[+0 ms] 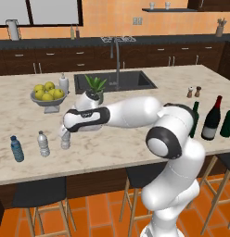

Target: Move the plastic bottles in the middle to the plastics group, and the glass bottles in the middle to the glass group.

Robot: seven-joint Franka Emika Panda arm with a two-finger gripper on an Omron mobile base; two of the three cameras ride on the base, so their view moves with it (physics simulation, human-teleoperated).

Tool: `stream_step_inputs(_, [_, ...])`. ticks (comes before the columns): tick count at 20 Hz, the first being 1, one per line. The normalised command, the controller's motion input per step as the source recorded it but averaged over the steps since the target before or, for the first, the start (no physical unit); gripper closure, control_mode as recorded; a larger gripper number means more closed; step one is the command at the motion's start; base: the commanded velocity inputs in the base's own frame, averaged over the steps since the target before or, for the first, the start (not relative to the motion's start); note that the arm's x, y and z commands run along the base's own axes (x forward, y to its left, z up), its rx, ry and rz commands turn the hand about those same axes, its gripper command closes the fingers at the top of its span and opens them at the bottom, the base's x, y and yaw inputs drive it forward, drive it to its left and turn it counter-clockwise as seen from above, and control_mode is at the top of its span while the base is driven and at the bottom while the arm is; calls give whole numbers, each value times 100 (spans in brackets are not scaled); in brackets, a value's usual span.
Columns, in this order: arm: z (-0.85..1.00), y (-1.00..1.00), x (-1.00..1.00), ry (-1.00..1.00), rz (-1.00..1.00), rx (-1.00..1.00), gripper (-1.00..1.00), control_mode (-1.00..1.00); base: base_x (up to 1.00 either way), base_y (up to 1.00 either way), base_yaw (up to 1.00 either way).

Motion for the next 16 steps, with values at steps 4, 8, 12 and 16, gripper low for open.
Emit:
stream_step_inputs(4, [0,34,0,0,0,-12,100,-100,0,0,0])
stream_step_inputs(8, [0,21,0,1,0,-4,100,-100,0,0,0])
stream_step_inputs(12, [-2,2,3,0,0,0,100,-100,0,0,0])
stream_step_inputs(16, [-16,0,0,0,0,0,100,-100,0,0,0])
